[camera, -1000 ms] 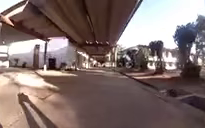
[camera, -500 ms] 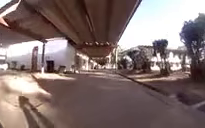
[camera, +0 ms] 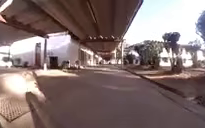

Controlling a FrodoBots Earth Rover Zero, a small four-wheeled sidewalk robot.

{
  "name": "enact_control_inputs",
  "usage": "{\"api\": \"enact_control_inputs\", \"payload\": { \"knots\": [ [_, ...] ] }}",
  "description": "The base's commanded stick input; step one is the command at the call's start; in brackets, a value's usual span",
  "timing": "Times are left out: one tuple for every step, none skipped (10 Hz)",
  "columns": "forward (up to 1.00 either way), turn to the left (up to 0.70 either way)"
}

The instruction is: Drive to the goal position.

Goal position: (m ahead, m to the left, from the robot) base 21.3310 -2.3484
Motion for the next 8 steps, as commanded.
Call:
{"api": "enact_control_inputs", "payload": {
  "knots": [
    [0.85, 0.00],
    [0.85, 0.00],
    [0.85, 0.00],
    [0.85, 0.00],
    [0.85, 0.00],
    [0.85, 0.00],
    [0.85, 0.00],
    [0.85, 0.00]
  ]
}}
